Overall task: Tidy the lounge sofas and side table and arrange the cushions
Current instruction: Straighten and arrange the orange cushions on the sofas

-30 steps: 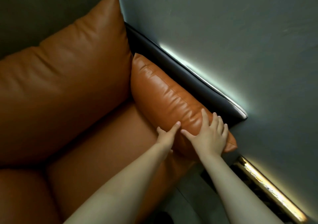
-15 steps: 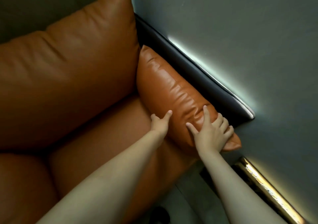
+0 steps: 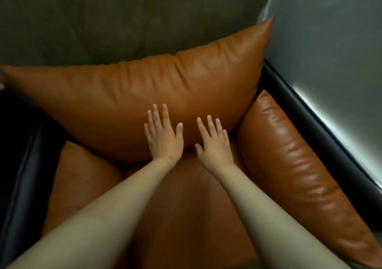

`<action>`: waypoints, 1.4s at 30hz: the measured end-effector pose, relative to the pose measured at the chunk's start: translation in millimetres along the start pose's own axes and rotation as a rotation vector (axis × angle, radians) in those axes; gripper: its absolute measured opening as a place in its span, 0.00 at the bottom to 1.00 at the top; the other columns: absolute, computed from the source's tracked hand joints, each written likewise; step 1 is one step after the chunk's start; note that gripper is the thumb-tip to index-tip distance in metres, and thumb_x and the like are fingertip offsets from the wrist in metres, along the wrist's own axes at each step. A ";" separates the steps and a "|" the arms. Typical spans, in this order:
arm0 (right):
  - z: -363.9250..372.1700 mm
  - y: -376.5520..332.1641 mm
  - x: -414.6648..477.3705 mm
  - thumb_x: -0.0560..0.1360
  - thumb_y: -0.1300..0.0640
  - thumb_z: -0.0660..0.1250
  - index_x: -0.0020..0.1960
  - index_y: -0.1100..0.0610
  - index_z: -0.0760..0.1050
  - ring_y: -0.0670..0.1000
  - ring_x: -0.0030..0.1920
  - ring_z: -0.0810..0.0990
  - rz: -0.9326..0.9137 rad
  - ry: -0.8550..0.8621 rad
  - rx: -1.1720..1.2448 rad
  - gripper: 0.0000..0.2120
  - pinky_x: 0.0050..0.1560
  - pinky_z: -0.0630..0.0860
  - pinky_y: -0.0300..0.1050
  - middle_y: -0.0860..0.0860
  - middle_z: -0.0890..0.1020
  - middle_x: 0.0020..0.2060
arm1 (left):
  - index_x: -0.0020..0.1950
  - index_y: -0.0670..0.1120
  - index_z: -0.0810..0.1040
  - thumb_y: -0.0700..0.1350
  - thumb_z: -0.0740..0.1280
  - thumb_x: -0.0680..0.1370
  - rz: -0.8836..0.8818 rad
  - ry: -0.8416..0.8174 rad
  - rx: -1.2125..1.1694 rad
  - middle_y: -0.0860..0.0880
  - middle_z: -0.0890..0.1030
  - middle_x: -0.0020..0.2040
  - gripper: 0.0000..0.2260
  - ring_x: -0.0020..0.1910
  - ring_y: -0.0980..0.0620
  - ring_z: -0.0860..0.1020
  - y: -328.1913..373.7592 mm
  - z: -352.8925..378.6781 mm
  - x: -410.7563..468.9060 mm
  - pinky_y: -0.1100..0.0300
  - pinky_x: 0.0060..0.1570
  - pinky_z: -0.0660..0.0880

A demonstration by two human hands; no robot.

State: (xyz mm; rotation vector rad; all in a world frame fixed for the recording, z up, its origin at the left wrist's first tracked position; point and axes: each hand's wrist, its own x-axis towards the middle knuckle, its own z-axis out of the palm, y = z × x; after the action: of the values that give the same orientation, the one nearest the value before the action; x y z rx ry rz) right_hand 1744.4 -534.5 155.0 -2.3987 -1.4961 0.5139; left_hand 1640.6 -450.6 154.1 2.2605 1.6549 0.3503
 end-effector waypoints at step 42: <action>174.3 -230.3 -178.1 0.71 0.30 0.62 0.79 0.47 0.44 0.56 0.76 0.58 0.441 -0.415 0.586 0.46 0.74 0.60 0.52 0.54 0.56 0.77 | 0.79 0.49 0.47 0.61 0.68 0.73 -0.682 -0.171 -0.467 0.47 0.51 0.79 0.44 0.77 0.44 0.55 -277.1 -82.3 -171.2 0.45 0.73 0.56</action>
State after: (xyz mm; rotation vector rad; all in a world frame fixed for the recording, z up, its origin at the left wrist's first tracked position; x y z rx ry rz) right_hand 1411.5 -588.9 118.6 -2.1952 -0.7497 1.3959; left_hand 1315.4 -527.4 119.3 1.2680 1.8830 0.3136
